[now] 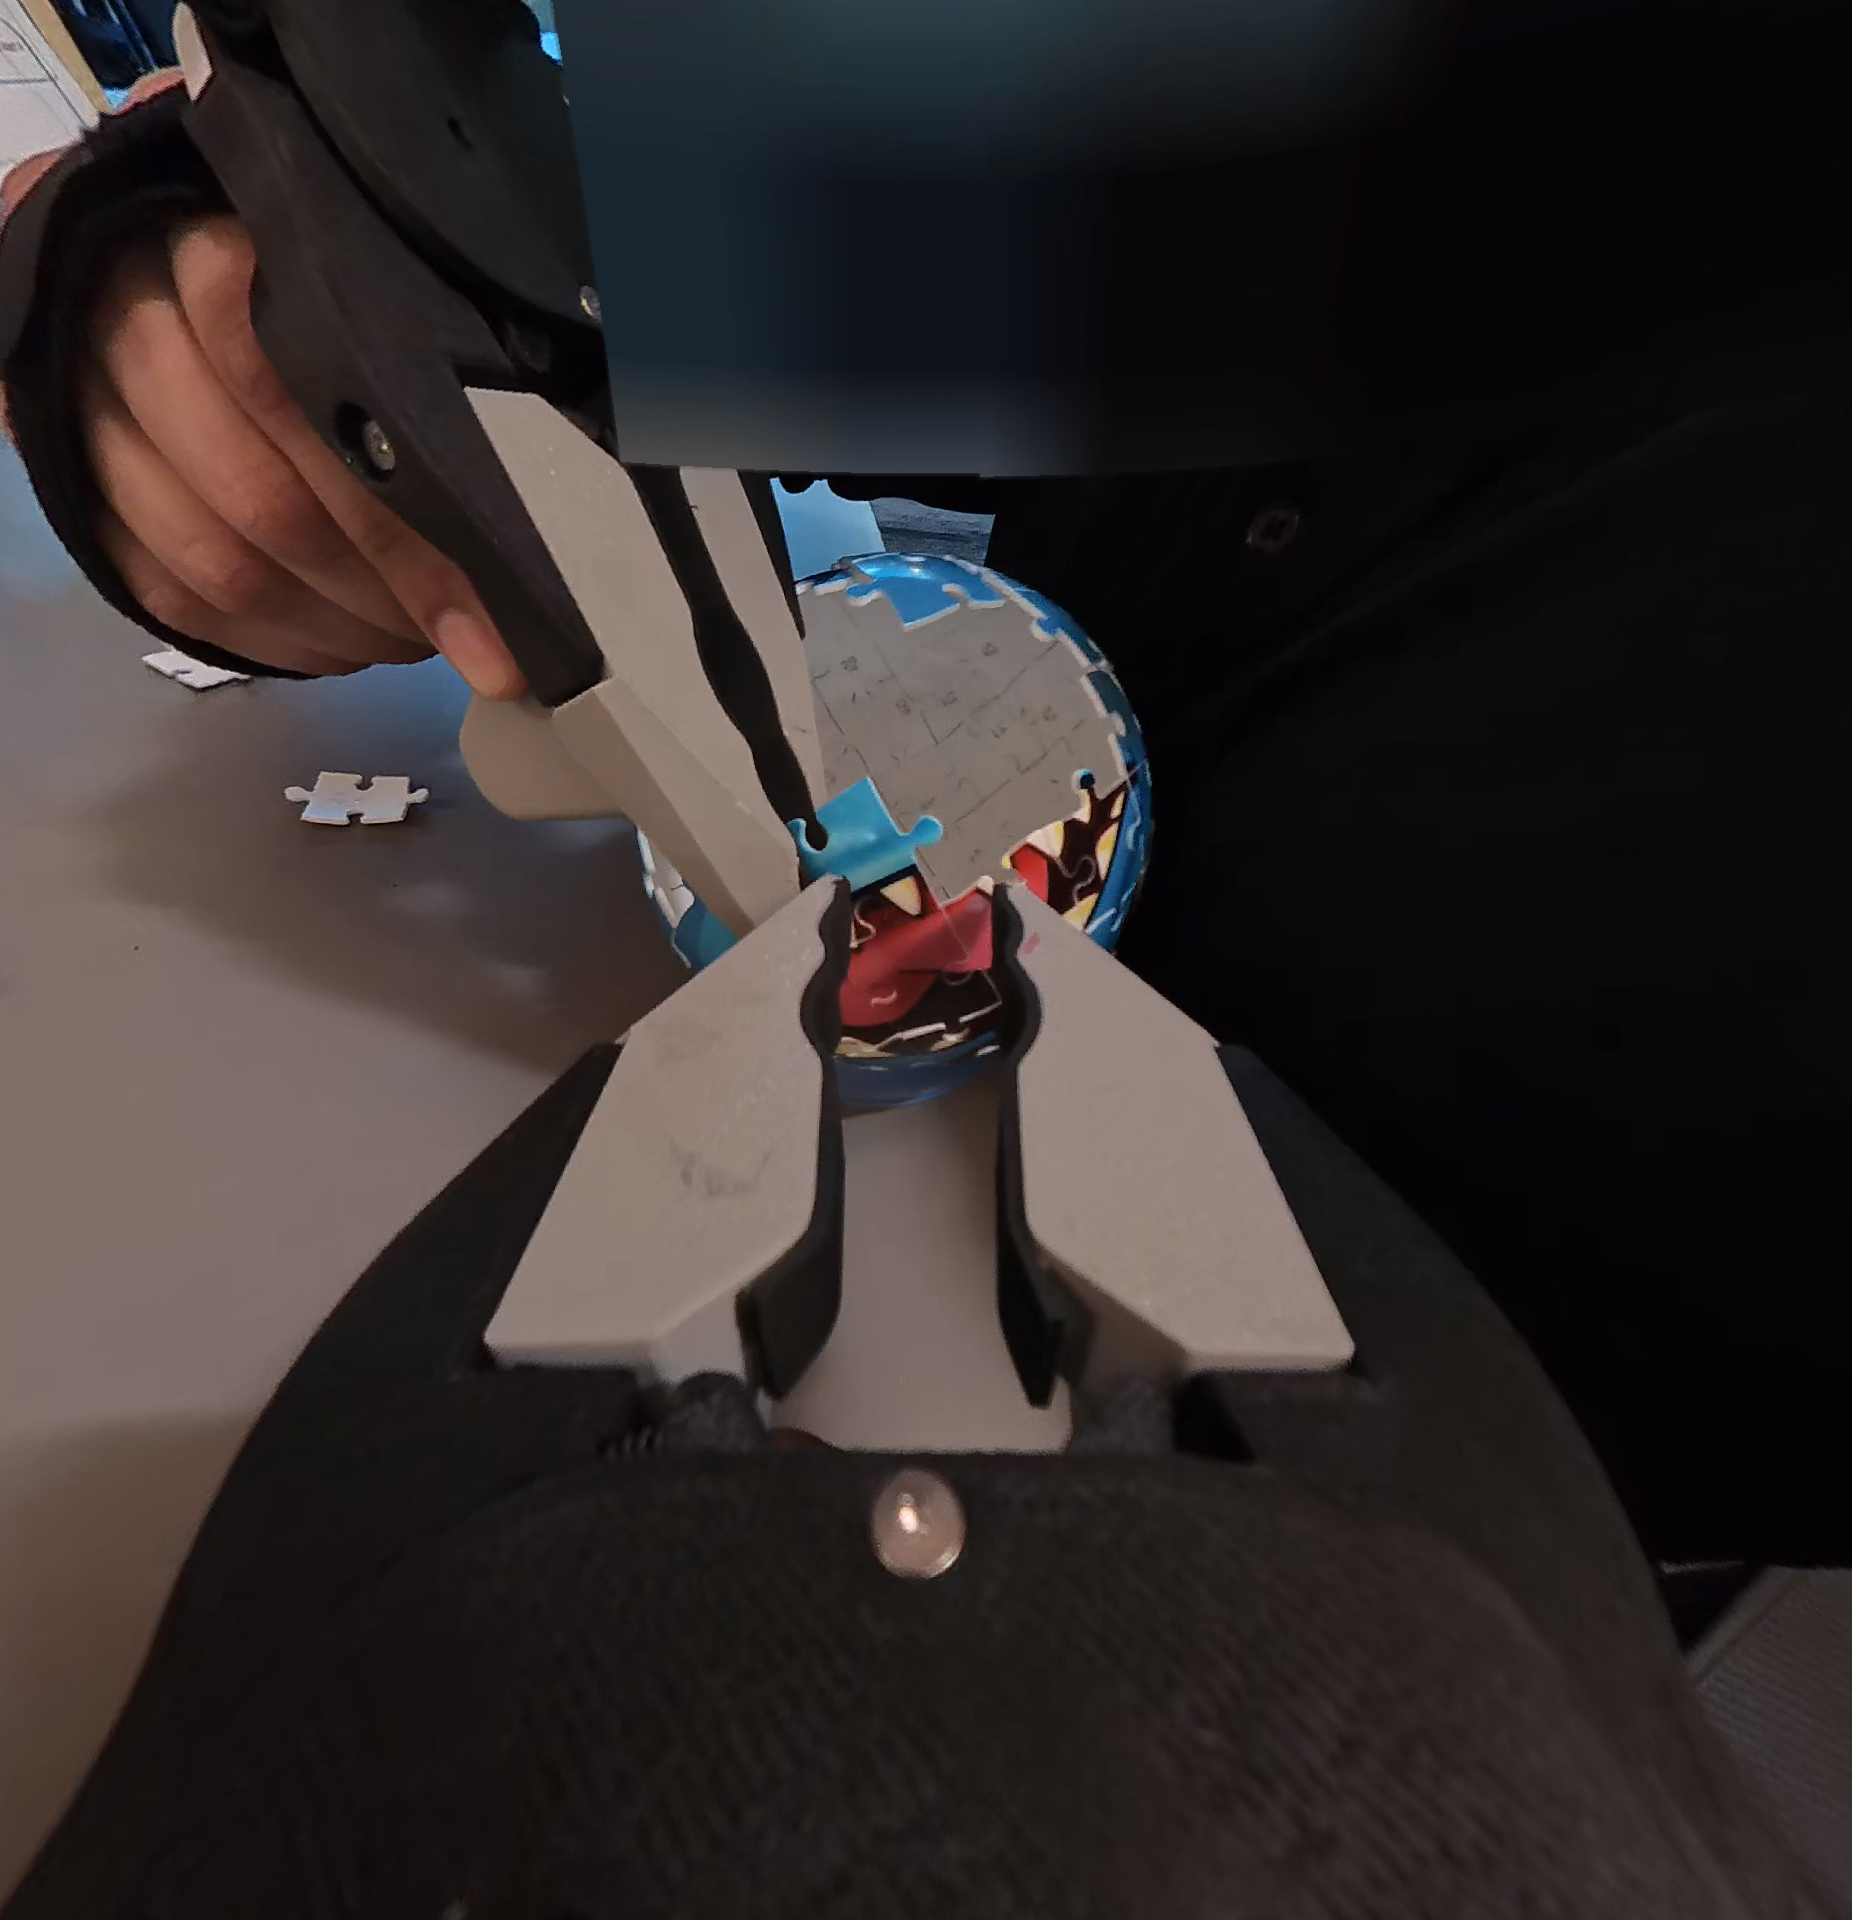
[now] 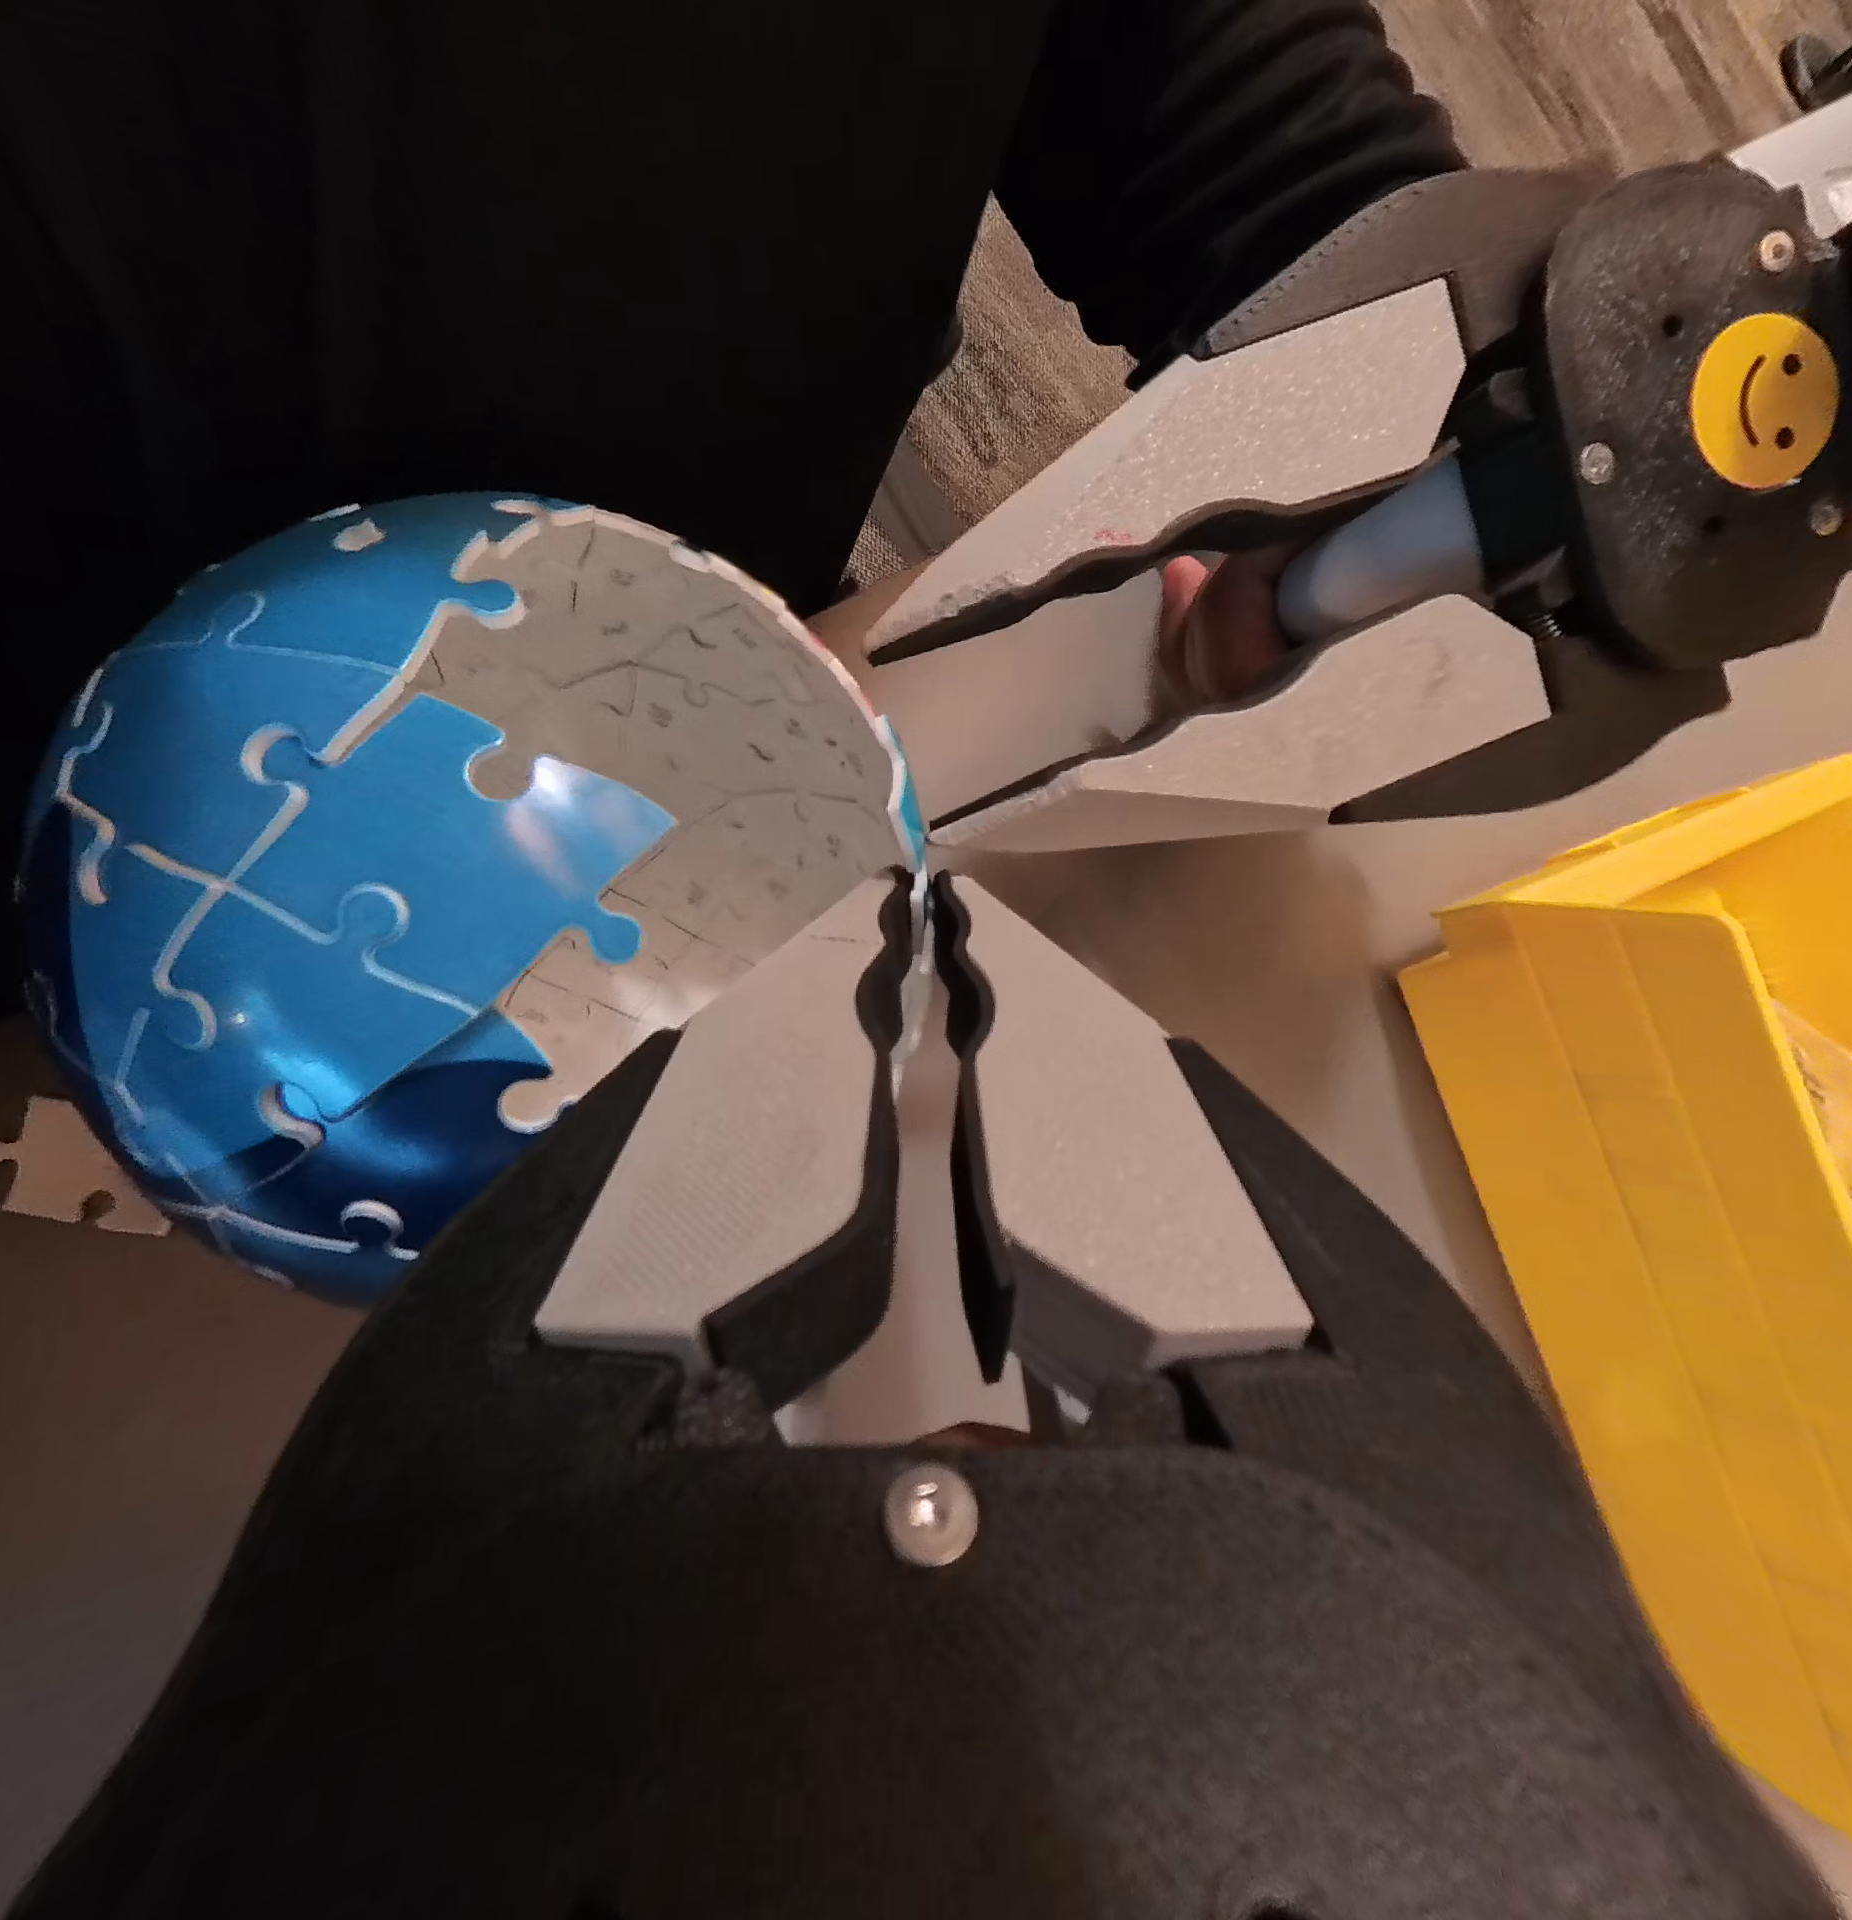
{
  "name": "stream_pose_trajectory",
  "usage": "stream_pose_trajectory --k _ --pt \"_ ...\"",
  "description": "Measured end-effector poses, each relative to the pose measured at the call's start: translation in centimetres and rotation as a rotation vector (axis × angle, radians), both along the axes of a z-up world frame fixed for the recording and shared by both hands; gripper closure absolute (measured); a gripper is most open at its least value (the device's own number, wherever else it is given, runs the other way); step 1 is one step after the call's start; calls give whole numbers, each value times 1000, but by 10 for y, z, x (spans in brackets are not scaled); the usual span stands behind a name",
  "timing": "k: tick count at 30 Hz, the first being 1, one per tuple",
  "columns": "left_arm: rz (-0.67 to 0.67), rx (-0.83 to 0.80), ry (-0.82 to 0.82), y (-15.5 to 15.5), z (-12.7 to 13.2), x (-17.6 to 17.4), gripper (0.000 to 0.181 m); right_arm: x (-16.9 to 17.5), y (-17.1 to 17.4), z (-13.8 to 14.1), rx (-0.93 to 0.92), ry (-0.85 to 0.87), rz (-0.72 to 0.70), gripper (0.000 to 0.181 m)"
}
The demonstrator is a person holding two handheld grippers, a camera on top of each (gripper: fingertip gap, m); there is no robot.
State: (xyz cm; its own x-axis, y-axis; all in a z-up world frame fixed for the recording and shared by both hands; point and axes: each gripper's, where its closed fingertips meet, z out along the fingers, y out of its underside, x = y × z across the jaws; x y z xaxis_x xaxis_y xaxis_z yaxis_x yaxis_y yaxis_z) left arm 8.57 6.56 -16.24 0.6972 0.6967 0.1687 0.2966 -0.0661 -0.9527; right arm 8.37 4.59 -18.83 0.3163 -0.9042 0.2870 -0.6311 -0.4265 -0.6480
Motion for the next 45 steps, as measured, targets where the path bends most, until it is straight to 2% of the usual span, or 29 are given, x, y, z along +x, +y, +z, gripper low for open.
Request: stream_pose_trajectory --k 3,7,12,16,22,26,30,34,39,41,45 --pt "6 2 -8 1 0 2 156 0 0 0 65 -10 -9 179" --pt "10 5 -8 1 0 3 156 0 -2 1 63 -6 -7 178" --pt "7 10 -7 0 -1 3 156 -5 -6 12 73 -21 0 157" --pt "1 16 -11 0 -1 3 156 -19 -10 25 90 -32 -15 156" --pt "-2 24 -15 1 -2 5 156 -49 -22 72 199 -278 -132 163" --pt "-3 34 -12 0 -1 6 156 -72 -22 82 226 -391 -222 166" --pt "20 53 10 -7 5 7 156 -98 -13 79 230 -446 -353 152" --pt "97 73 37 -21 11 9 152 -128 7 62 218 -430 -523 134" --pt "319 245 47 -59 31 14 130 -144 53 35 217 -461 -683 116" --pt "355 327 -21 -64 25 24 112 -143 67 22 235 -467 -734 108" --pt "437 347 -84 -60 7 34 95 -146 78 3 244 -486 -825 99"
